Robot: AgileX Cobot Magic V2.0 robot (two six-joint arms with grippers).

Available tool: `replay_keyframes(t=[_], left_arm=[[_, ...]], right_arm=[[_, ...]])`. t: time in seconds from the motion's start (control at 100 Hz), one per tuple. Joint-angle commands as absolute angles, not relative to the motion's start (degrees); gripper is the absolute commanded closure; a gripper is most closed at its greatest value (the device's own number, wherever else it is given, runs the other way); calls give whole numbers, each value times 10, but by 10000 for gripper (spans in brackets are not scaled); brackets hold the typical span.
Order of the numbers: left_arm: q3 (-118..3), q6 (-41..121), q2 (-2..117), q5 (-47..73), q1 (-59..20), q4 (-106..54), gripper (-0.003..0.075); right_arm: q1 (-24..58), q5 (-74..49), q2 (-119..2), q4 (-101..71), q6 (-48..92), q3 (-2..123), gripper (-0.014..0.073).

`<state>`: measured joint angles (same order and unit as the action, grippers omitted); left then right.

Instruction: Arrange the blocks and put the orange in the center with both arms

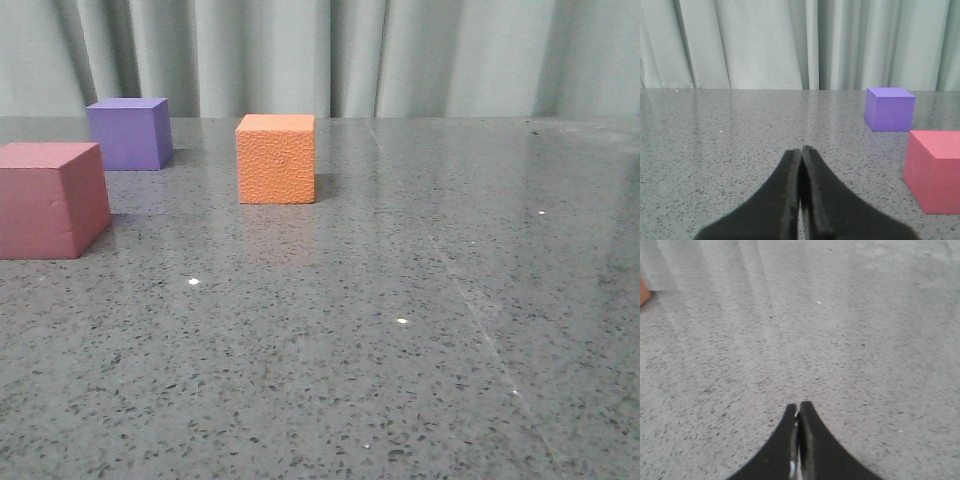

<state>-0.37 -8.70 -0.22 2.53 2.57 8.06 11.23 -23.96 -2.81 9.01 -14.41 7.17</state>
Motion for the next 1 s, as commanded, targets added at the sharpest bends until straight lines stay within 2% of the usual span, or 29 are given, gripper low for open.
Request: replay_keyframes(t=[0.0,0.28,0.44,0.99], left_arm=[[28,-89,-21,-22,26,80,739],[28,-89,-21,-22,26,80,739],[28,-89,-21,-22,26,80,739],[28,-89,-21,-22,26,80,739]], right_arm=[[94,-169,-3,49,-94,64,661],[18,-117,20,25,-91,18,661],[16,-60,20,25,-91,-9,661],[16,-66,20,25,-91,-8,661]])
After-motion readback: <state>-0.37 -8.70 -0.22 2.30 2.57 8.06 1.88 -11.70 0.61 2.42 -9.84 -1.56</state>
